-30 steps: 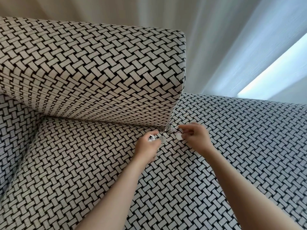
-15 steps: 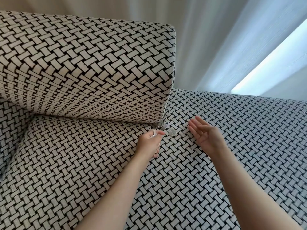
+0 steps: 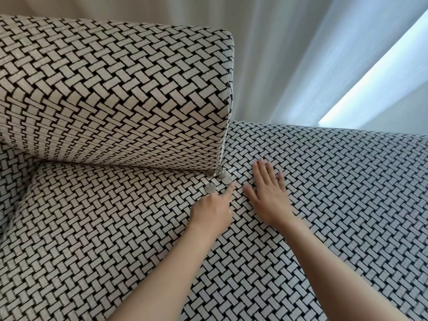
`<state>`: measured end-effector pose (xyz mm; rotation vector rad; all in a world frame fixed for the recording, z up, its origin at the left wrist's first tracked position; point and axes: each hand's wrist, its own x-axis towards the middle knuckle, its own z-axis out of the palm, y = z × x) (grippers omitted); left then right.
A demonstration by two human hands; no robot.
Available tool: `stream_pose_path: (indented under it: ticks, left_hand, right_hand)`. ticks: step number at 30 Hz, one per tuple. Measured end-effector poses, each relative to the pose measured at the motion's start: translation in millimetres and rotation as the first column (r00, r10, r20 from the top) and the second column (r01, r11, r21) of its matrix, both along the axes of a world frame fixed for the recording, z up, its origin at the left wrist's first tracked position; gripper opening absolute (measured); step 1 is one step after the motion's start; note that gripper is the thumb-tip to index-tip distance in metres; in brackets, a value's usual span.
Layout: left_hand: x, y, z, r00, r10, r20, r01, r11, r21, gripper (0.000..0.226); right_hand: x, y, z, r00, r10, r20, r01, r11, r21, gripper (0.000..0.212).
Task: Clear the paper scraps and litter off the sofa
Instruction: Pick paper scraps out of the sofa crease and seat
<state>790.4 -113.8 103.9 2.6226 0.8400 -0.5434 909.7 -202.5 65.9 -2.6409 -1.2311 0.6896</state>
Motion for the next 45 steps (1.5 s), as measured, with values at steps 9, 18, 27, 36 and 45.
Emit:
stream_pose_path:
  ticks: [9,18,27,36,45]
  left_hand:
    - [-22,-4,3,0.758,0.641,0.121,-0.465,0.661,-0.589,0.029]
    - [-81,2,18,0.577,0.817,0.004,-0.542,0.386,-0.746,0.018]
    - [-91,-1,22,0.331,0.925,-0.186,-0.523,0.016,-0.852,0.022]
    - [-92,-12,29,0.189,0.956,-0.226,-0.337,-0.153,-0.929,0.022]
    - [-139,-9,44,-0.142,0.917,-0.373,0.042,-0.371,-0.928,0.029]
  right_hand:
    - [-51,-20,2,0.994,0.098,-0.049,-0.082,0.964,0.251,0.049]
    - [-70,-12,15,0.881,-0.462,-0.105,0.470,0.825,0.313,0.016]
    - [-35,-25,41,0.209,-0.514,-0.832,0.952,0.302,0.053,0.013]
    - [-78,-16,61,-0.005,-0.292,-0.956,0.959,0.270,-0.087,0.020]
    - [-200,26,80,-0.027,-0.084,-0.996,0.822,0.565,-0.070,0.027]
